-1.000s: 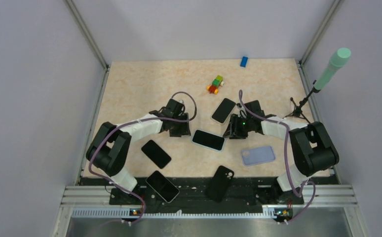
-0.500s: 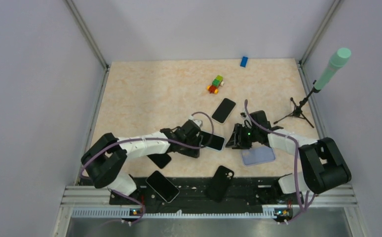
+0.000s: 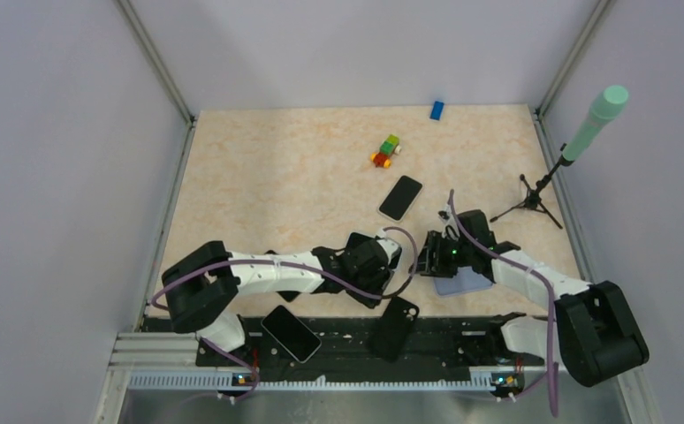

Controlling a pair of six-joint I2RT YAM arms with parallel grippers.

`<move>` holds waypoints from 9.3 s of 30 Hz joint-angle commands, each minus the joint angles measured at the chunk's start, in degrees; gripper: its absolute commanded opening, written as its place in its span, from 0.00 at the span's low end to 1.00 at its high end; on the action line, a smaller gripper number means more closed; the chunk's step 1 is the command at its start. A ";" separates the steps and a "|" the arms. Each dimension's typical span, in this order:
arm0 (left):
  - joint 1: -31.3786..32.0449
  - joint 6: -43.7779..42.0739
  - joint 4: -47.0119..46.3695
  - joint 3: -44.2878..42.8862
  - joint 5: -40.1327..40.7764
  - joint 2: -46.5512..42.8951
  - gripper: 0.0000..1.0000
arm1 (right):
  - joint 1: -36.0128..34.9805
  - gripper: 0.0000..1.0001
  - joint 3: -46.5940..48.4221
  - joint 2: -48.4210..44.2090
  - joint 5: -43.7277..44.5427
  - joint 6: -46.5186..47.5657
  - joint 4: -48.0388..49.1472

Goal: Put the phone into the phone case

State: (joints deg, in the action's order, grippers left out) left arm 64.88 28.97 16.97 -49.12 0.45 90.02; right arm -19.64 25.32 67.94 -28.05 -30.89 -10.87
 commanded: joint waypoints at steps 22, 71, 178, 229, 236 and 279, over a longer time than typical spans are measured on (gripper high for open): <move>5.73 -18.76 6.08 -23.02 -5.29 17.21 0.58 | 1.08 0.44 -4.14 -9.30 1.29 -3.64 -2.51; -2.46 26.76 11.06 7.19 23.15 -10.57 0.00 | 1.02 0.44 -4.78 -6.23 -1.92 -6.92 4.16; -64.50 8.64 3.40 19.28 -14.44 -26.90 0.97 | -22.86 0.53 31.64 39.54 -2.95 -16.06 22.97; -67.14 7.25 -4.65 22.23 -39.05 -30.52 0.00 | -25.48 0.51 33.27 41.71 -4.80 -16.17 24.55; -67.08 9.44 -5.08 21.76 -42.65 -39.04 0.00 | -23.31 0.56 29.01 29.84 -2.45 -13.76 22.26; -50.64 37.20 -54.83 37.16 -48.46 -37.99 0.55 | -16.84 0.00 6.61 14.54 -20.08 -34.11 60.40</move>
State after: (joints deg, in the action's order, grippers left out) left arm 13.78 68.60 -37.71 -11.03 -49.04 51.29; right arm -35.55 31.40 84.01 -47.51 -66.48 48.45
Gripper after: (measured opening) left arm 0.424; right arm 0.058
